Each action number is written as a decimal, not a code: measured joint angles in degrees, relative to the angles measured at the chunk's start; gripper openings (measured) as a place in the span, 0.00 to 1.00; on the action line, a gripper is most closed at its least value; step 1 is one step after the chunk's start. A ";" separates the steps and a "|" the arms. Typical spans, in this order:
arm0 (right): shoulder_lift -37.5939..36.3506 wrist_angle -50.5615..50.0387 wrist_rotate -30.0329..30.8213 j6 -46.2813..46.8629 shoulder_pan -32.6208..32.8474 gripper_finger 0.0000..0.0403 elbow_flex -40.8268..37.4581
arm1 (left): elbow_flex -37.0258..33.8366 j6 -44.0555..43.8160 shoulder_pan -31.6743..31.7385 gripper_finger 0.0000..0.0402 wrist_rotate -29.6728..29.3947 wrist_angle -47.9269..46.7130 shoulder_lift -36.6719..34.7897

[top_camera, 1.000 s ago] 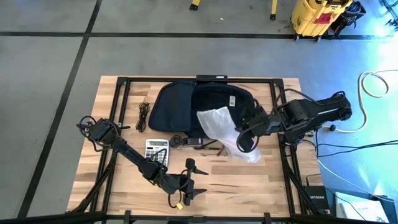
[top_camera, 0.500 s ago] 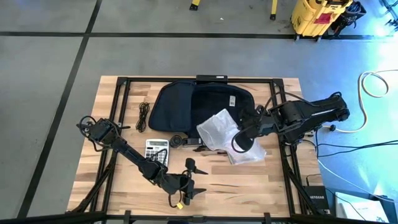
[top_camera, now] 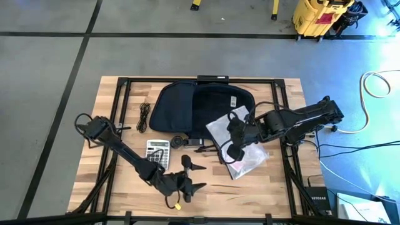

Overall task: Unpack backpack
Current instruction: Remove the black pens and game card from the transparent zip bag

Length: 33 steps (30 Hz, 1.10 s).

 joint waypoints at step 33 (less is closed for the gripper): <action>0.17 8.16 20.62 82.04 42.60 0.56 -30.77 | -4.39 -1.88 28.91 0.77 43.91 -1.84 -5.68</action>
